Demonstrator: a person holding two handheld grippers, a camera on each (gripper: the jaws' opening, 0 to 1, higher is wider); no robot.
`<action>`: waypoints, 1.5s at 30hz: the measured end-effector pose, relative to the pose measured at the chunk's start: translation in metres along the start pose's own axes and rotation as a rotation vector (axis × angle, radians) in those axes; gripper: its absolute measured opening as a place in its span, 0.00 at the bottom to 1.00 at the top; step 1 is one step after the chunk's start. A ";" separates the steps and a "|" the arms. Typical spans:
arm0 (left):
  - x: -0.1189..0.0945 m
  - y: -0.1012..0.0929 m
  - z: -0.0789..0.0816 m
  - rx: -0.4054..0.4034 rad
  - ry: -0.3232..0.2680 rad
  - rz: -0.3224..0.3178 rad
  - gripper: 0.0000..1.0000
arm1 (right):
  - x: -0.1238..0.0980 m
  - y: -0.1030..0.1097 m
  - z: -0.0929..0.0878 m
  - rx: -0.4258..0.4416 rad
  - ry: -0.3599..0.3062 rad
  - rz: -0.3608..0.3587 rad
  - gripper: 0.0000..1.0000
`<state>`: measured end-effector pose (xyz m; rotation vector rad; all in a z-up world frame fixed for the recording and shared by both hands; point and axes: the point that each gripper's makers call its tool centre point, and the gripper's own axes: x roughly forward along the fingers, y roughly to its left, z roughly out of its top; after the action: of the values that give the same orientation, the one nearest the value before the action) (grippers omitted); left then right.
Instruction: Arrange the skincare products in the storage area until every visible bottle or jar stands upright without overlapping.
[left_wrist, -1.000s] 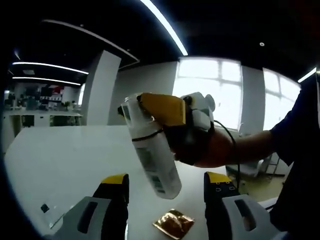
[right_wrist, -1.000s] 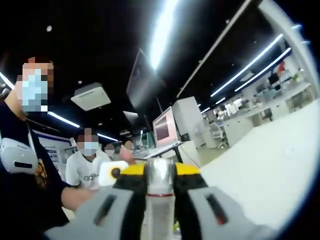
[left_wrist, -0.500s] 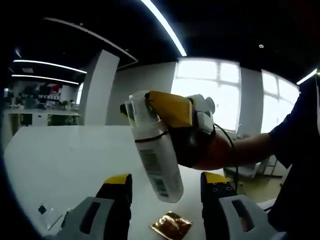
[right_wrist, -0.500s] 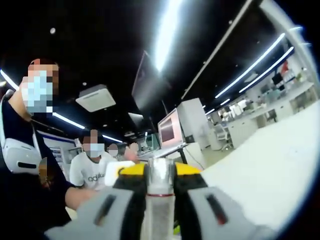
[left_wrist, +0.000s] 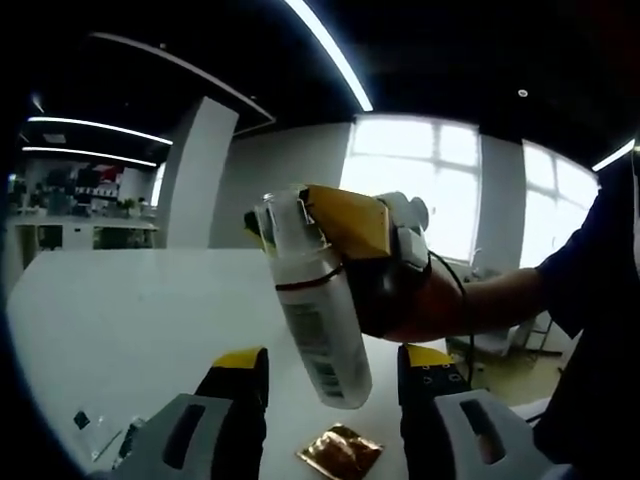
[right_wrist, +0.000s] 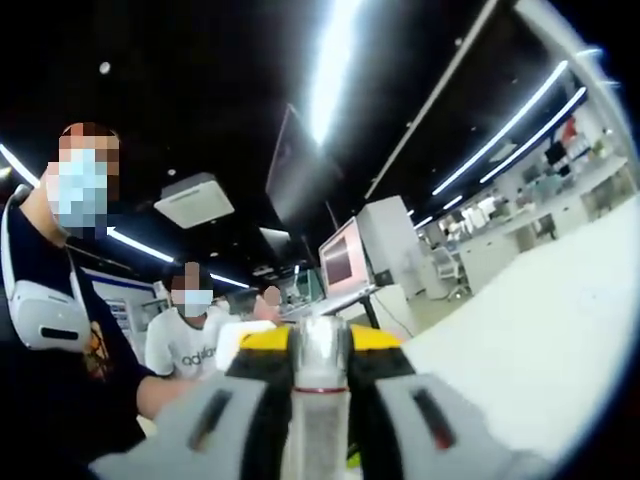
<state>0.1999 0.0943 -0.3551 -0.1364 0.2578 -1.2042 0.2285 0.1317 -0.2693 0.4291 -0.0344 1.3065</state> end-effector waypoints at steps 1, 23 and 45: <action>0.000 0.000 0.000 -0.002 0.001 0.000 0.52 | 0.000 0.000 0.000 0.004 -0.002 0.002 0.19; 0.000 -0.013 0.001 -0.018 -0.007 -0.057 0.31 | 0.000 0.019 -0.002 0.059 -0.019 0.082 0.19; -0.001 -0.020 0.000 -0.019 -0.017 -0.095 0.24 | -0.005 0.027 -0.002 0.107 -0.067 0.112 0.20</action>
<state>0.1818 0.0883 -0.3502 -0.1767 0.2498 -1.2942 0.2009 0.1330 -0.2646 0.5686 -0.0455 1.4083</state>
